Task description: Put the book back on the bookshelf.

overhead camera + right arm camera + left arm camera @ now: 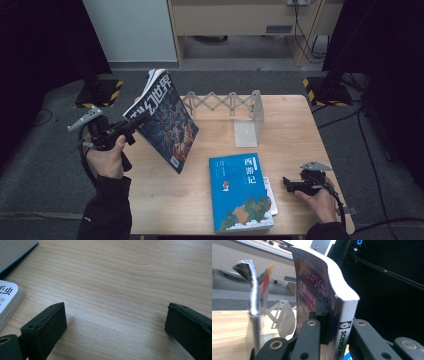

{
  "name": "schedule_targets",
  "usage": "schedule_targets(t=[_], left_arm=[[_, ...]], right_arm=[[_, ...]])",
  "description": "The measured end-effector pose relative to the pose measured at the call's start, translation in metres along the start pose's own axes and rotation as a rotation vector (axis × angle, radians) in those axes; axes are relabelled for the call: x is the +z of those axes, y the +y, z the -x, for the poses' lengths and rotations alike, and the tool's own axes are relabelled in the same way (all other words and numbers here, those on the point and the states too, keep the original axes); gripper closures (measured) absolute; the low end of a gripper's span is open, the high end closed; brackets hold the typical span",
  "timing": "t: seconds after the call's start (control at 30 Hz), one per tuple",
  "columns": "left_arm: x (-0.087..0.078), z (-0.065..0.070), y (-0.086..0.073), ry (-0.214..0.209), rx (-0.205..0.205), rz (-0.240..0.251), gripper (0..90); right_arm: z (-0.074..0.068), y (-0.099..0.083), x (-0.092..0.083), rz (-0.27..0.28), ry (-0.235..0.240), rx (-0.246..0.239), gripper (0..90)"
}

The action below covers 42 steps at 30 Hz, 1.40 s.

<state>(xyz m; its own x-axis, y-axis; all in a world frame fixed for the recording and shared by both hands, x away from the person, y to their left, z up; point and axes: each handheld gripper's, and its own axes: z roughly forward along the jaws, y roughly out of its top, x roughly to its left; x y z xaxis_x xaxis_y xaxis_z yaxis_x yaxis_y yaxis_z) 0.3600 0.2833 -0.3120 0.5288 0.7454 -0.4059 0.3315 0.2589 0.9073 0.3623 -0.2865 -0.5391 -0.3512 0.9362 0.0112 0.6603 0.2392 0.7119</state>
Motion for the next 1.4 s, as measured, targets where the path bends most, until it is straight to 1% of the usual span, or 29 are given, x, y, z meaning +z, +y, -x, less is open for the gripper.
schedule_targets(t=[0.1, 0.17, 0.33, 0.37, 0.4, 0.43, 0.47, 0.63, 0.77, 0.87, 1.0, 1.17, 1.27, 1.33, 1.4], left_arm=[[-0.001, -0.003, 0.001, 0.009, -0.003, 0.001, 82.3], [-0.001, -0.007, 0.002, 0.03, -0.004, -0.004, 82.3], [0.006, -0.012, 0.003, 0.078, 0.015, 0.001, 82.3], [0.006, -0.012, 0.003, 0.078, 0.015, 0.001, 82.3], [0.01, -0.014, 0.002, 0.095, 0.022, 0.005, 82.3], [0.01, -0.014, 0.002, 0.095, 0.022, 0.005, 82.3], [0.015, -0.015, 0.002, 0.113, 0.03, 0.009, 82.3], [0.029, -0.019, -0.001, 0.147, 0.031, 0.016, 82.3], [0.041, -0.018, -0.006, 0.177, 0.05, 0.013, 82.3], [0.051, -0.018, -0.01, 0.192, 0.06, 0.01, 82.3], [0.062, -0.02, -0.016, 0.214, 0.064, 0.008, 82.3], [0.075, -0.019, -0.022, 0.248, 0.095, 0.003, 82.3], [0.082, -0.021, -0.024, 0.259, 0.092, 0.002, 82.3], [0.086, -0.022, -0.026, 0.258, 0.085, 0.009, 82.3], [0.089, -0.021, -0.028, 0.267, 0.092, 0.015, 82.3]], right_arm=[[0.0, 0.0, 0.0, 0.0, 0.0, 0.001, 4.0], [0.0, 0.0, 0.0, 0.0, 0.0, 0.0, 4.0], [0.0, 0.0, 0.0, 0.0, 0.0, 0.0, 4.0], [0.0, 0.0, 0.0, 0.0, 0.0, 0.0, 4.0], [0.0, 0.0, 0.0, 0.0, 0.0, 0.0, 4.0], [0.0, 0.0, 0.0, 0.0, 0.0, 0.0, 4.0], [0.0, 0.0, 0.0, 0.0, 0.0, 0.0, 4.0], [0.0, 0.0, 0.0, 0.0, 0.0, 0.001, 4.0], [0.0, 0.0, 0.0, 0.0, 0.0, 0.0, 4.0], [0.0, 0.0, 0.0, 0.0, 0.0, 0.001, 4.0], [0.0, 0.0, 0.0, 0.0, 0.0, 0.0, 4.0], [0.0, 0.0, 0.0, 0.0, -0.001, 0.0, 3.9], [0.0, 0.0, 0.0, 0.0, -0.001, 0.0, 3.9], [0.0, 0.0, 0.0, 0.0, 0.0, 0.0, 3.9], [0.0, 0.0, 0.0, 0.0, 0.0, 0.0, 3.9]])
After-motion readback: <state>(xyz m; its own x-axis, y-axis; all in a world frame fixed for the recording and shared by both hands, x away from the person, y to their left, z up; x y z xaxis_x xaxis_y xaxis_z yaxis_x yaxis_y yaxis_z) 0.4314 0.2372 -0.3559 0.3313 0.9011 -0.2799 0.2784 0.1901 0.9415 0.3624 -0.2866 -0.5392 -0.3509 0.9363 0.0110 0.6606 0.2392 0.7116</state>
